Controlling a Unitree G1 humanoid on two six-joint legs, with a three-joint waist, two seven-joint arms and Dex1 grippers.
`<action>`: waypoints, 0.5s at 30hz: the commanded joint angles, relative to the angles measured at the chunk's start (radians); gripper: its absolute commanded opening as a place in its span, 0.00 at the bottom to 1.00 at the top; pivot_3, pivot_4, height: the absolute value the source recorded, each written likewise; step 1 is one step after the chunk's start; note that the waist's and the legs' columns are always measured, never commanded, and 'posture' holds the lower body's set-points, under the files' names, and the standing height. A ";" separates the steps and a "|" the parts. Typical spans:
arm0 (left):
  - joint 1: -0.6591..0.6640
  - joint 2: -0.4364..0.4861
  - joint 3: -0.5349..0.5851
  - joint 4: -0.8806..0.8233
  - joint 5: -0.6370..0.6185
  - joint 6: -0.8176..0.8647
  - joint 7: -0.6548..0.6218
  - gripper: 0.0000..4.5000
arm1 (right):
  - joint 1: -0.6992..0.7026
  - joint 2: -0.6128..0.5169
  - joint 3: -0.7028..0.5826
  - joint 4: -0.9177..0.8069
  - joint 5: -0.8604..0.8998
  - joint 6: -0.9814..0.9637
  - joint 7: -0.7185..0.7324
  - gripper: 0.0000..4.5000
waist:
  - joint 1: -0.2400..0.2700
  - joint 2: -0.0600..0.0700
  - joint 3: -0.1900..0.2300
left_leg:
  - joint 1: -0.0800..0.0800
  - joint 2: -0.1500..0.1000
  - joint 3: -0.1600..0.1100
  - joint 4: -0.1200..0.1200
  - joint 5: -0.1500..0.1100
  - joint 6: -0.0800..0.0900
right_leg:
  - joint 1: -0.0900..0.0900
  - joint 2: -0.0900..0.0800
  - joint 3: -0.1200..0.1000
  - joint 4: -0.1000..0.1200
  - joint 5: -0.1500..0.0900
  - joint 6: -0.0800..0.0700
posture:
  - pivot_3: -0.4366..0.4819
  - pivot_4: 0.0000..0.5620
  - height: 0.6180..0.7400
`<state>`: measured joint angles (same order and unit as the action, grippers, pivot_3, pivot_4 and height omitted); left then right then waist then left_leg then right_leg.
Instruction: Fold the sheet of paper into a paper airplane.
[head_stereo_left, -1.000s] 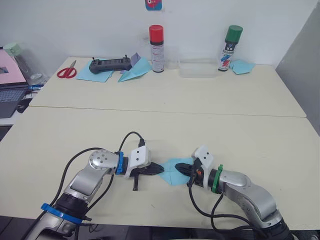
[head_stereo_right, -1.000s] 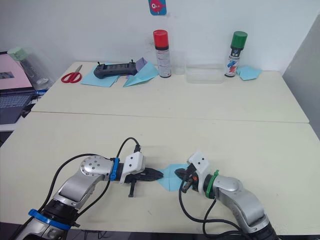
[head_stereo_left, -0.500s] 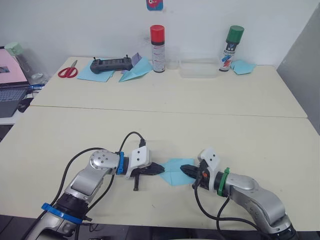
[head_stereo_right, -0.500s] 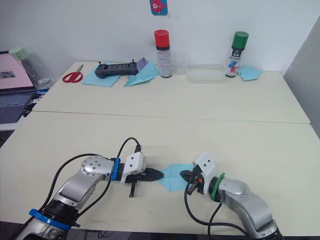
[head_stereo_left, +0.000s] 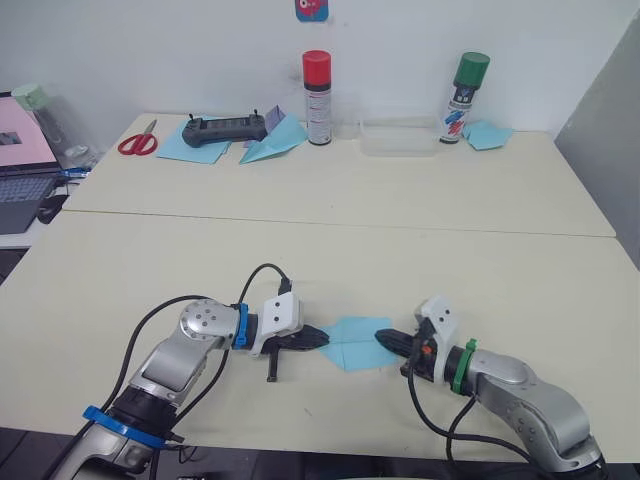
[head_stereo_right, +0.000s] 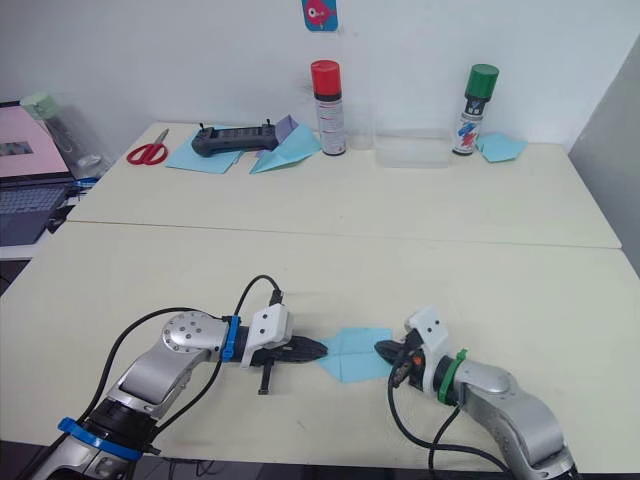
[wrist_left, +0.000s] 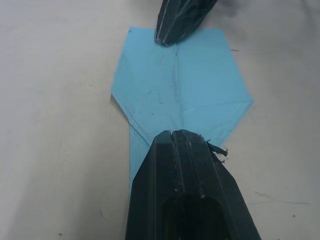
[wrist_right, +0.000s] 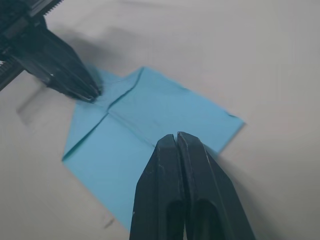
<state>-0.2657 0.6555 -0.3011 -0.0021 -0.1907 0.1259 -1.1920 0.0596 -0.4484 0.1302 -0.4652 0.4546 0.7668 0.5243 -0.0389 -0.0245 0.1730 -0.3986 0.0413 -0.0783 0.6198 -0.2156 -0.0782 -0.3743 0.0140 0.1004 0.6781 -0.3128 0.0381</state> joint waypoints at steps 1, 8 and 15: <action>0.027 0.028 -0.023 0.050 0.045 0.030 -0.009 0.00 | 0.039 -0.045 -0.075 0.074 -0.032 0.047 -0.045 0.02 | 0.000 -0.001 -0.001 | 0.000 0.000 0.000 0.000 0.000 0.000 | 0.000 0.000 0.000 0.000 0.000 0.000 | 0.48 0.27 1.00; 0.023 0.026 -0.025 0.055 0.045 0.028 -0.009 0.00 | 0.080 -0.085 -0.117 0.029 -0.019 0.007 -0.013 0.02 | 0.003 -0.003 -0.003 | 0.000 0.000 0.000 -0.001 0.000 0.000 | 0.000 0.000 0.000 -0.001 0.000 0.000 | 0.48 0.27 1.00; 0.011 0.023 -0.023 0.075 0.048 0.020 -0.017 0.00 | 0.011 -0.101 -0.130 -0.095 0.045 -0.152 0.136 0.02 | 0.002 0.002 0.001 | -0.001 0.001 0.001 -0.002 0.000 0.000 | -0.001 0.000 0.000 -0.001 0.000 0.000 | 0.48 0.27 1.00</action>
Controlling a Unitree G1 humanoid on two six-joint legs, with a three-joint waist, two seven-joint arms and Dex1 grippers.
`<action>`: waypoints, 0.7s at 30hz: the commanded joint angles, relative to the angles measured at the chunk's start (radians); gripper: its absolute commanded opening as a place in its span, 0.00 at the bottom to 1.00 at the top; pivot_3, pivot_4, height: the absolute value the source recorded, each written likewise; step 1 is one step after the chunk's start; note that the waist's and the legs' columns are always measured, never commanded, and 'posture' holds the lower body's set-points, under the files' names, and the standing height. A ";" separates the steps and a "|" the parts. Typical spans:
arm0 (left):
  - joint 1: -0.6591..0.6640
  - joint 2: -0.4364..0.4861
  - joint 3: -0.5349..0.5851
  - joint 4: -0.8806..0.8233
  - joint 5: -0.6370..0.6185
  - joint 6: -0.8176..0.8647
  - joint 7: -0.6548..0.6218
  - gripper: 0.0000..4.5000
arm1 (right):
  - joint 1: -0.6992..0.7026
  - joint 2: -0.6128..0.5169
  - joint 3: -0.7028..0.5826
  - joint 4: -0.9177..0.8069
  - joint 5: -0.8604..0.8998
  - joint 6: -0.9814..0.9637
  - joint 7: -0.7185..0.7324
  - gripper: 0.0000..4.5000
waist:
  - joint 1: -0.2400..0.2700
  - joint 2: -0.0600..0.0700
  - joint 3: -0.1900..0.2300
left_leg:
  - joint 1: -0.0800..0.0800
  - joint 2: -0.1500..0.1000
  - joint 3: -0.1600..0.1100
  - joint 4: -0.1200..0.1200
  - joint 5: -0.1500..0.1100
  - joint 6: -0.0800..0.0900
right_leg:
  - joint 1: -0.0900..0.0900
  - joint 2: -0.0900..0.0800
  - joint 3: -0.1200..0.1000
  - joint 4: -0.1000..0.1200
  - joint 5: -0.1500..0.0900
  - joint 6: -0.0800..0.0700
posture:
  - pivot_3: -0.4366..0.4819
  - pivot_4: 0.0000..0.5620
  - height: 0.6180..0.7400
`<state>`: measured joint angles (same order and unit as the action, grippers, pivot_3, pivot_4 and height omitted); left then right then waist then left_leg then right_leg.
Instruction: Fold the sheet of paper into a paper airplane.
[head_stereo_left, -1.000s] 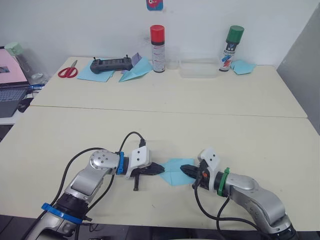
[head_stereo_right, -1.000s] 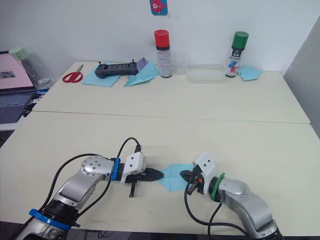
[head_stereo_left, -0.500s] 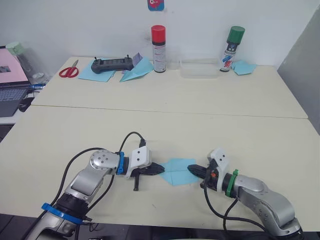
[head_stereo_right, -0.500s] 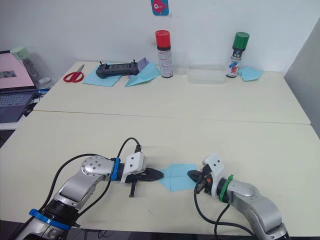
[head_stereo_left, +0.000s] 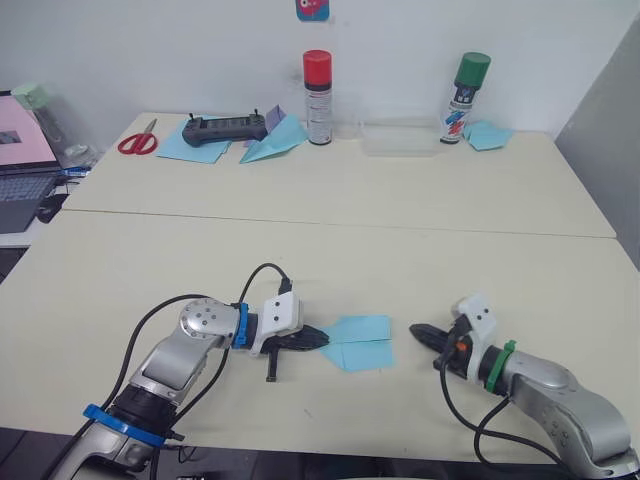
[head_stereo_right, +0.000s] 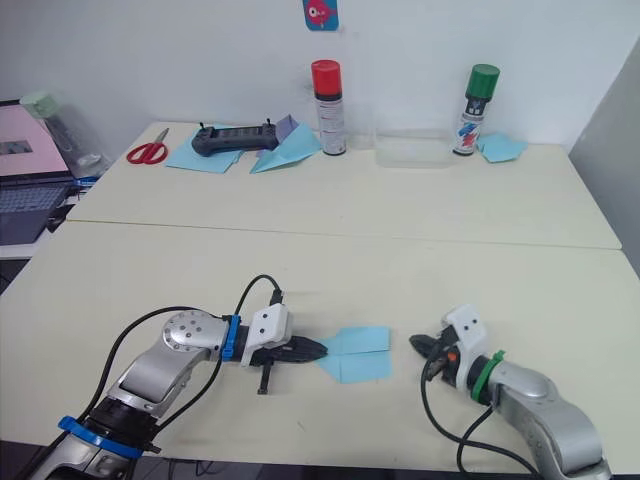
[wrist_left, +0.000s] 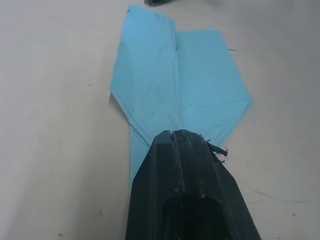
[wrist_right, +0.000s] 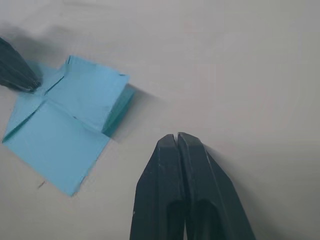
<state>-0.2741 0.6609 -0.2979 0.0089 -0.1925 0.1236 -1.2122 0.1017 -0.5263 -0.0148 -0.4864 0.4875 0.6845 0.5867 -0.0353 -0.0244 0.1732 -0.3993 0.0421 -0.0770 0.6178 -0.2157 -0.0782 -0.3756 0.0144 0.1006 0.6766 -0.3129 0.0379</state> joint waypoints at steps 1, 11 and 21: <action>0.019 0.016 -0.026 0.065 0.051 0.022 0.002 0.00 | -0.038 -0.030 0.034 -0.075 0.007 -0.081 0.091 0.02 | -0.002 0.002 0.001 | 0.000 0.000 0.000 -0.001 0.000 0.000 | 0.000 0.000 0.000 0.000 0.000 0.000 | 0.48 0.27 1.00; -0.004 0.000 -0.031 0.076 0.055 0.021 0.003 0.00 | -0.225 0.034 0.313 0.141 -0.181 -0.131 0.105 0.02 | 0.002 0.002 0.001 | 0.001 -0.001 0.000 -0.004 0.000 0.000 | -0.001 0.001 0.000 0.000 0.000 0.001 | 0.48 0.27 1.00; -0.034 -0.013 0.028 -0.054 -0.032 0.153 0.029 0.00 | -0.220 -0.002 0.372 0.201 -0.233 -0.150 0.171 0.02 | 0.001 0.001 0.001 | 0.001 0.000 -0.001 -0.004 0.000 0.000 | -0.001 0.002 -0.001 0.002 0.001 0.002 | 0.48 0.27 1.00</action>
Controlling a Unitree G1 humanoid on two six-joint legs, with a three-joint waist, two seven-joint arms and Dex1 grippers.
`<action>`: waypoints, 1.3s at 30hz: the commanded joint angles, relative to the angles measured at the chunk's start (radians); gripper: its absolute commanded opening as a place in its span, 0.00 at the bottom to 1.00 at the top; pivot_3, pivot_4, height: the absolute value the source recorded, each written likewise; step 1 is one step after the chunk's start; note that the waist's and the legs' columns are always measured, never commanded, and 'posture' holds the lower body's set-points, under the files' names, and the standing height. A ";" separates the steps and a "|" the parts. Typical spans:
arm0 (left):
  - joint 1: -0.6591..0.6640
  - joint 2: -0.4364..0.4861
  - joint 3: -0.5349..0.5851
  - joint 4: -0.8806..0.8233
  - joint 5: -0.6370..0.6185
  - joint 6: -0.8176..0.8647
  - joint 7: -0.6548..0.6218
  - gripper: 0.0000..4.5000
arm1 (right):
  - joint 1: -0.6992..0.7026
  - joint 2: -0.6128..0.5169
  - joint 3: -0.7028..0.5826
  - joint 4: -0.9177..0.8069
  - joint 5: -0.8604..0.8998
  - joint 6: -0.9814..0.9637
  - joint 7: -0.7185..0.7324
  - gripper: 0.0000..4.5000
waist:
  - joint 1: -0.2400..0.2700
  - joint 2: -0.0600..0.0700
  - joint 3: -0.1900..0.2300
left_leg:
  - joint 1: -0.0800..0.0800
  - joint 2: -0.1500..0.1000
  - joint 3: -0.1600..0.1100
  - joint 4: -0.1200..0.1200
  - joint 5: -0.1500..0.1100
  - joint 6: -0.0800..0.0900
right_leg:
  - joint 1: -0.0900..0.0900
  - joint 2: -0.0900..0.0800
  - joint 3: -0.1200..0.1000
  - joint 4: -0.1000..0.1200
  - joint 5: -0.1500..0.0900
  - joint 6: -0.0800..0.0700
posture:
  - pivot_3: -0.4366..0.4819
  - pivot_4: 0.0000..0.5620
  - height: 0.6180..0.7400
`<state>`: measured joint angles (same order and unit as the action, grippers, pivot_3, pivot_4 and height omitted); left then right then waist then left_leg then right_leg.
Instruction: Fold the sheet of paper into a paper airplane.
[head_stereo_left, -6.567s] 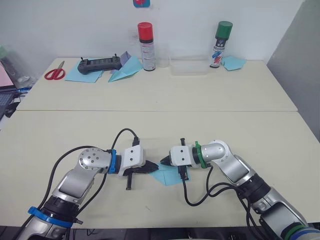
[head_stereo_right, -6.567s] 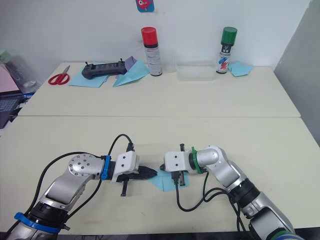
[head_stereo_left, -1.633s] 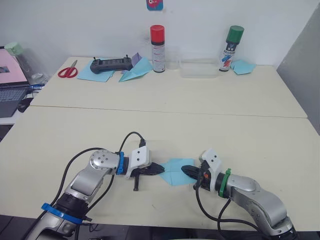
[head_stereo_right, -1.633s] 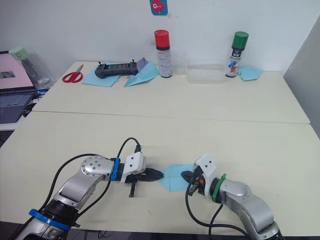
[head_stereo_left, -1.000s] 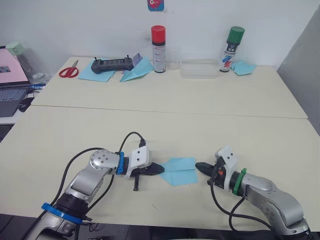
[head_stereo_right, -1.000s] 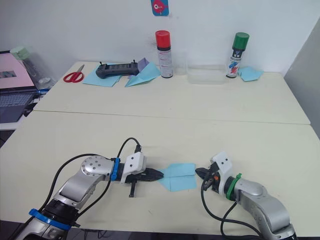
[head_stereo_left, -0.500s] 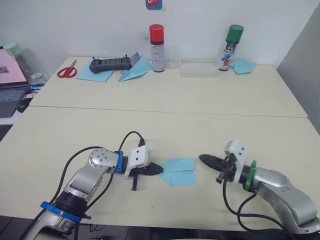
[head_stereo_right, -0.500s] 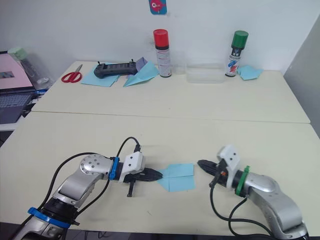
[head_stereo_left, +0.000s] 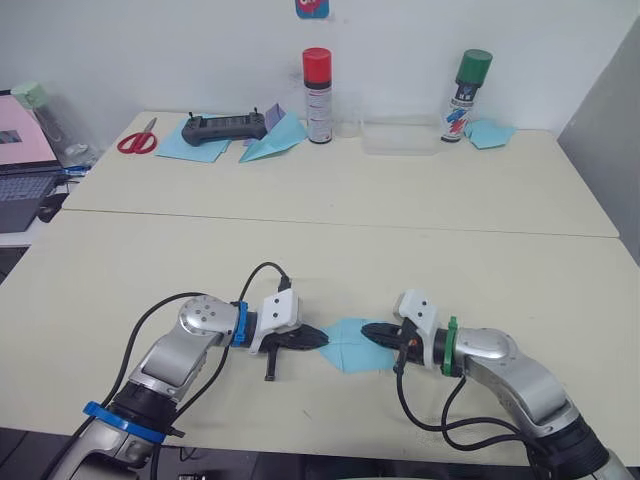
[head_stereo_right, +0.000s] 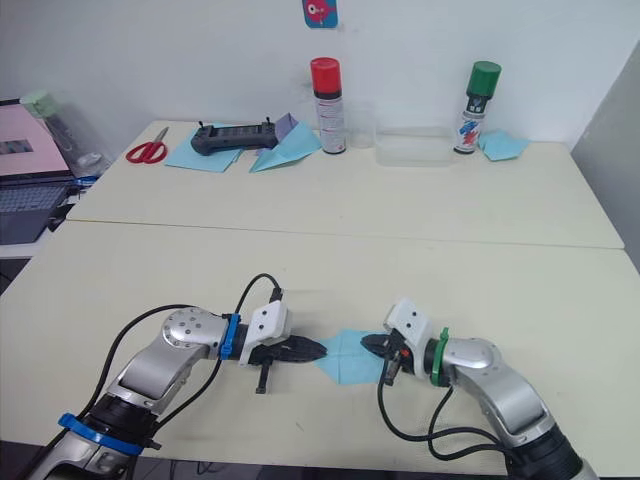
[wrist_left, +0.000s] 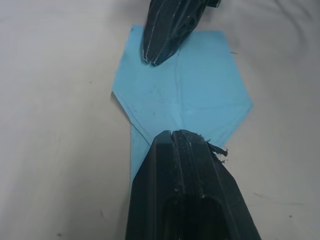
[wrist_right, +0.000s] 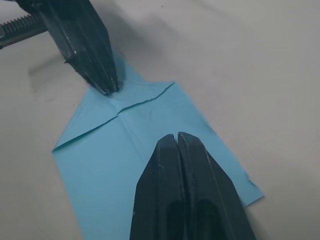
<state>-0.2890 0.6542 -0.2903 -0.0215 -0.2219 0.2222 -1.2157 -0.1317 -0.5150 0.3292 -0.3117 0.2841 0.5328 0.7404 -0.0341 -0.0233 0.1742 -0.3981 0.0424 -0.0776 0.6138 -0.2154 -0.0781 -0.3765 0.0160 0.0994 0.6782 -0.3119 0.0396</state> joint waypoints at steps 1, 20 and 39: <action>-0.023 -0.009 0.020 -0.034 -0.008 0.066 0.033 0.00 | 0.011 -0.013 0.029 0.030 -0.033 -0.002 0.019 0.02 | 0.000 0.000 0.000 | 0.000 0.000 0.000 0.000 0.000 0.000 | 0.000 0.000 0.000 0.000 0.000 0.000 | 0.48 0.27 1.00; 0.025 -0.015 -0.075 0.000 0.091 -0.065 0.025 0.00 | 0.036 -0.003 0.030 0.041 -0.066 -0.014 0.011 0.02 | -0.008 -0.004 0.002 | -0.001 0.000 0.000 -0.002 0.000 0.000 | -0.002 0.001 0.000 0.000 0.001 0.003 | 0.48 0.27 1.00; 0.148 0.051 0.024 0.097 0.047 -0.069 0.073 0.00 | 0.051 -0.017 0.041 0.035 -0.078 -0.018 0.033 0.02 | -0.027 -0.003 -0.009 | 0.009 0.003 0.000 -0.005 0.000 0.000 | 0.004 0.002 0.000 0.002 -0.001 -0.001 | 0.48 0.27 1.00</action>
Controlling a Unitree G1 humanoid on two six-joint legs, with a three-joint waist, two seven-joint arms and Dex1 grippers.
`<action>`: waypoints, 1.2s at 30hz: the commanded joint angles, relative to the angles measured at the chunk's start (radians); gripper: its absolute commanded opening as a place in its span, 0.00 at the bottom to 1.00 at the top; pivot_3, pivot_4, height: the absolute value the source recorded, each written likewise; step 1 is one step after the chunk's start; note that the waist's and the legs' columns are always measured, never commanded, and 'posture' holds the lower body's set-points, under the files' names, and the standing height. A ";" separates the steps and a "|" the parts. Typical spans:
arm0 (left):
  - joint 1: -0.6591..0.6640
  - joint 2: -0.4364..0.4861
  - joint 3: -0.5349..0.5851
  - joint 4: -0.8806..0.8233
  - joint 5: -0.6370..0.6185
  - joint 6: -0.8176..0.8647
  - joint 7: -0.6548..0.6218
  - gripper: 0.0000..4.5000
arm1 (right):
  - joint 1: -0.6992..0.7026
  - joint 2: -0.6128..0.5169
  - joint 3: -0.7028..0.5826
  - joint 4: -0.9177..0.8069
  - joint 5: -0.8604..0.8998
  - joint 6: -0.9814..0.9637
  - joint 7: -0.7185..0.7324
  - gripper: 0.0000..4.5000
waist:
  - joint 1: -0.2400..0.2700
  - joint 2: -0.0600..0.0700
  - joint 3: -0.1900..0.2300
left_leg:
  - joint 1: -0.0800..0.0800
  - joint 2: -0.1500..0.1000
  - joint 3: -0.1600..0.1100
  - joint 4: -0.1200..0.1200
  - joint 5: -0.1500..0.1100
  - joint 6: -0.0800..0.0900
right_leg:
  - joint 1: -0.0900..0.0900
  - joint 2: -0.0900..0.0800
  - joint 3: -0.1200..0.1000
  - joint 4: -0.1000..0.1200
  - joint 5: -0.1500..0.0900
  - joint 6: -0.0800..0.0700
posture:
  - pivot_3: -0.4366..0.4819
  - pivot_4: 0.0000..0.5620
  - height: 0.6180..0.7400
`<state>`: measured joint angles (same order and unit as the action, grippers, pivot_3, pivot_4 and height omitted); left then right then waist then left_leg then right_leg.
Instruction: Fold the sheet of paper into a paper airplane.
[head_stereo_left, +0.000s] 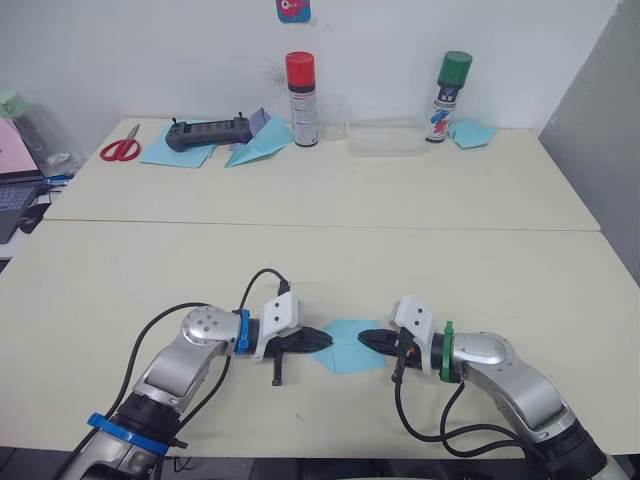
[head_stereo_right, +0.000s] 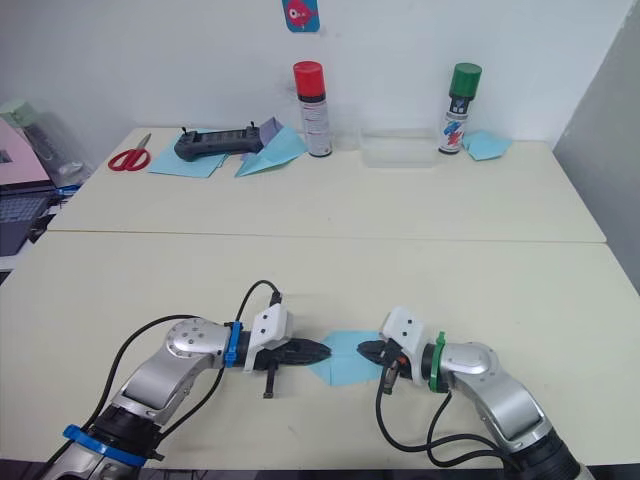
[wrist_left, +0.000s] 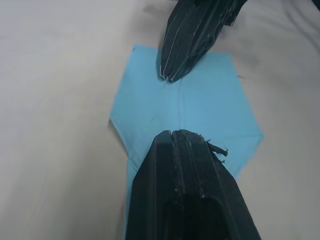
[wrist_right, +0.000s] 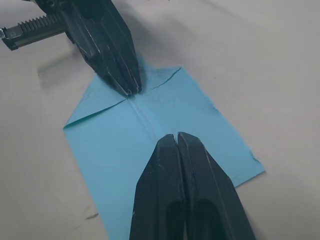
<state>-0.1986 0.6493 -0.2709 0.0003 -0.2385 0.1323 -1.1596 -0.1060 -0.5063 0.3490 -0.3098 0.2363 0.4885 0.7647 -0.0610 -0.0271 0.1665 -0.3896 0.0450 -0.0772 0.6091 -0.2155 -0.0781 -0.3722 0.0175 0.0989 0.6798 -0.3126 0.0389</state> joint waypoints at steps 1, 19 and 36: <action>0.066 0.060 0.009 0.074 0.062 0.021 0.018 0.00 | 0.023 -0.027 0.024 0.035 -0.032 0.025 0.009 0.02 | 0.000 0.001 -0.002 | 0.000 0.000 0.000 0.000 0.000 0.000 | 0.000 0.000 0.000 0.000 0.000 0.000 | 0.48 0.27 1.00; 0.159 0.135 0.067 0.059 0.057 0.001 0.035 0.00 | -0.004 -0.015 0.044 0.057 -0.038 0.023 0.027 0.02 | -0.015 0.003 -0.008 | 0.008 0.002 0.001 -0.006 0.000 0.000 | 0.002 0.000 0.000 0.000 -0.006 -0.011 | 0.48 0.27 1.00; 0.141 0.217 0.283 -0.077 -0.145 0.107 0.010 0.00 | -0.035 0.014 0.013 0.016 0.014 -0.047 0.078 0.02 | -0.023 0.002 -0.003 | 0.007 0.002 0.002 -0.009 0.000 0.000 | -0.001 0.000 0.000 0.001 -0.007 -0.012 | 0.48 0.27 1.00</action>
<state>-0.0432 0.8363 -0.0504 -0.0392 -0.3361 0.1845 -1.1469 -0.1407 -0.4933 0.3664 -0.2773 0.2329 0.4631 0.8167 -0.0841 -0.0252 0.1631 -0.3836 0.0473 -0.0751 0.5999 -0.2156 -0.0783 -0.3735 0.0177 0.0992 0.6808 -0.3196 0.0268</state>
